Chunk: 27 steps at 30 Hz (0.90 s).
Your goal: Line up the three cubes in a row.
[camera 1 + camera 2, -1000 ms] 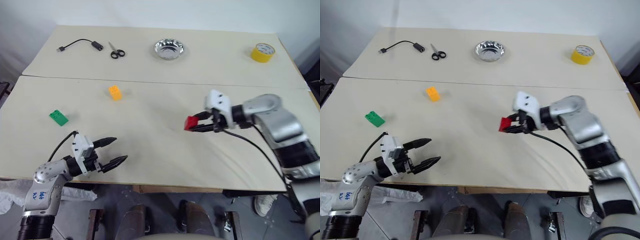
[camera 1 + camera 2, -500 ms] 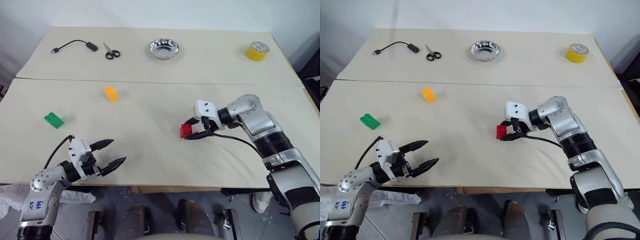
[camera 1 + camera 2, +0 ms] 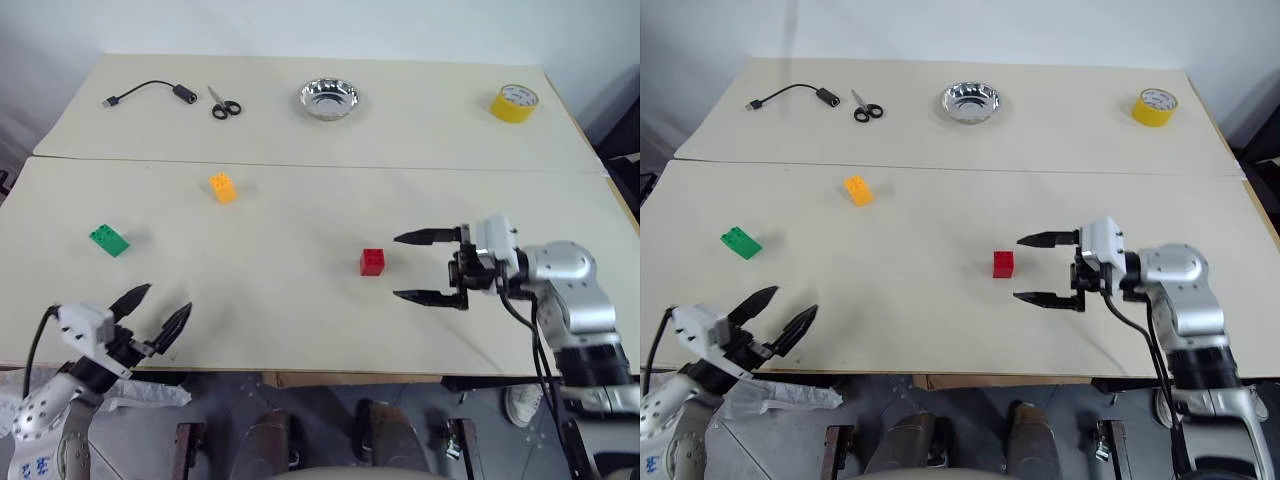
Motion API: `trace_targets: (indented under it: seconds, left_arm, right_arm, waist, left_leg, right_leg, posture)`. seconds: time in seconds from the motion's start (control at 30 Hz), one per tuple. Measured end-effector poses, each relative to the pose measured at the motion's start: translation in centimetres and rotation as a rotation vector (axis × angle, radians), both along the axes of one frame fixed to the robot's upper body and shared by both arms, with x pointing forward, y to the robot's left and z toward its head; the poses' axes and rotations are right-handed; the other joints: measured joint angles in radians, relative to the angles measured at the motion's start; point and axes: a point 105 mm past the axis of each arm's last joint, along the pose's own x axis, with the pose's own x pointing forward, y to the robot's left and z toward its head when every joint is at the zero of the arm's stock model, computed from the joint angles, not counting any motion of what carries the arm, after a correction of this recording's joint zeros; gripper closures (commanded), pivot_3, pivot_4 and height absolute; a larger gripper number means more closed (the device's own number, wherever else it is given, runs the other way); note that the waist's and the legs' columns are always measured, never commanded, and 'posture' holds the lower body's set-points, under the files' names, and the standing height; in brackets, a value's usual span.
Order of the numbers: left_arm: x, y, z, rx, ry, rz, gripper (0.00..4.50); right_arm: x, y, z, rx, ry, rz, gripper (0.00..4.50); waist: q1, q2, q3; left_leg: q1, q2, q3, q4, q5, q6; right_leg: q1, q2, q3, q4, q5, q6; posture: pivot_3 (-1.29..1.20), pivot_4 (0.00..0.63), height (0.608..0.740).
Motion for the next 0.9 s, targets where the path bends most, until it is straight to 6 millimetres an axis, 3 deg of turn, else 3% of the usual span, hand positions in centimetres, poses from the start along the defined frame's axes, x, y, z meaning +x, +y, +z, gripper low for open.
trace_targets:
  seconds: [0.2,0.27,0.33,0.53,0.73,0.9]
  left_arm:
    - [-2.3,2.8,-0.9,-0.054,0.001,0.210,0.00]
    - [-3.0,2.9,-1.8,-0.066,0.029,0.236,0.00]
    - [-3.1,3.0,-1.8,-0.076,0.021,0.262,0.00]
    - [-1.2,3.5,-0.1,-0.105,-0.070,0.329,0.00]
    - [1.6,5.7,2.7,-0.136,-0.147,0.467,0.00]
    - [3.3,6.7,2.8,-0.082,-0.097,0.500,0.00]
  right_arm:
    - [-1.3,-0.8,-2.2,0.208,0.074,-0.188,0.02]
    - [-1.6,-1.0,-3.6,0.279,0.111,-0.288,0.02]
    - [-1.8,-0.5,-3.6,0.309,0.085,-0.328,0.02]
    - [-1.6,-0.3,-2.3,0.308,0.002,-0.343,0.02]
    - [-0.8,-0.2,-1.2,0.286,-0.032,-0.314,0.02]
    - [-0.8,0.5,-1.3,0.281,-0.009,-0.277,0.02]
  waist:
    - [0.014,-0.005,-0.002]
    - [0.016,-0.004,-0.002]
    - [0.017,-0.004,-0.002]
    - [0.016,-0.005,-0.003]
    - [0.016,-0.006,-0.003]
    - [0.015,-0.006,-0.003]
  left_leg:
    - [0.003,0.002,0.002,-0.002,-0.002,-0.002]
    - [0.002,0.001,0.004,-0.002,-0.003,-0.001]
    - [0.002,0.001,0.004,-0.001,-0.003,-0.001]
    - [0.003,0.001,0.004,-0.001,-0.003,-0.001]
    - [0.003,0.001,0.004,0.000,-0.003,0.000]
    - [0.002,0.000,0.004,-0.001,-0.003,0.000]
  right_leg:
    - [-0.001,0.000,0.004,0.000,0.000,0.000]
    - [-0.002,0.000,0.005,0.000,0.000,-0.001]
    - [-0.002,0.000,0.006,0.000,0.000,0.000]
    - [-0.002,0.000,0.007,0.001,0.000,-0.001]
    - [-0.002,0.000,0.006,0.002,0.000,-0.001]
    - [-0.002,0.001,0.005,0.003,0.000,-0.001]
  posture:
    - [0.00,0.150,0.740]
    - [0.00,0.150,0.740]
    - [0.00,0.150,0.740]
    - [0.00,0.150,0.740]
    - [0.00,0.150,0.740]
    - [0.00,0.150,0.740]
